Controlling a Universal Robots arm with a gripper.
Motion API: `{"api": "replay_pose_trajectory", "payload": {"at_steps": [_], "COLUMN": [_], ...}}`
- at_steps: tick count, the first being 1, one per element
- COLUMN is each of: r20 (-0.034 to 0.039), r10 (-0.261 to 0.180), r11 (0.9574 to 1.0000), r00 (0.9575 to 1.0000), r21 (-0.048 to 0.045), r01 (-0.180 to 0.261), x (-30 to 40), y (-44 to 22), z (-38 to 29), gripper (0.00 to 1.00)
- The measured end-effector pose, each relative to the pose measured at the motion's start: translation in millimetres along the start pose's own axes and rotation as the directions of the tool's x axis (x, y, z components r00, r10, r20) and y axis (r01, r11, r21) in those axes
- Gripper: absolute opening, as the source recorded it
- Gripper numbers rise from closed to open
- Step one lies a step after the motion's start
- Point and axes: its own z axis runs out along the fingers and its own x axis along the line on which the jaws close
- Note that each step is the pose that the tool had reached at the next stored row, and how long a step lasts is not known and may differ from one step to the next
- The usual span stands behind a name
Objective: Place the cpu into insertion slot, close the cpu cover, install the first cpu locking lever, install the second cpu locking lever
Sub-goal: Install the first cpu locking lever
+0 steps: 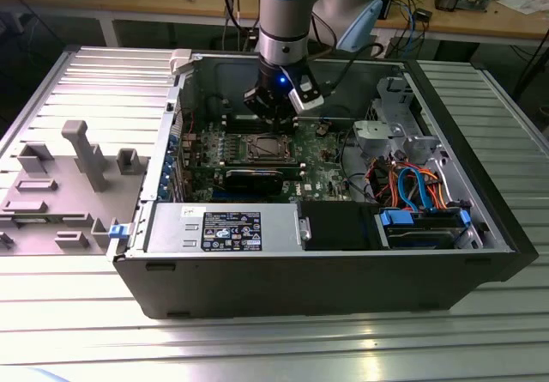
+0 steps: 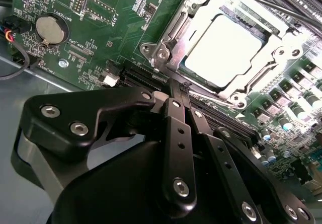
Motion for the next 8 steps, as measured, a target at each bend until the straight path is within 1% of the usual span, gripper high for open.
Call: {"api": "replay_pose_trajectory", "payload": {"at_steps": [4, 8], "r20": [0.0, 0.0001], "r10": [0.0, 0.0], "r11": [1.0, 1.0], "r00": [1.0, 1.0], "r21": [-0.0001, -0.0002], "r01": [0.0, 0.0], "x": [-0.1, -0.2], "y": [-0.3, -0.3], "z": [2.7, 3.3], "gripper": [0.11, 0.11]}}
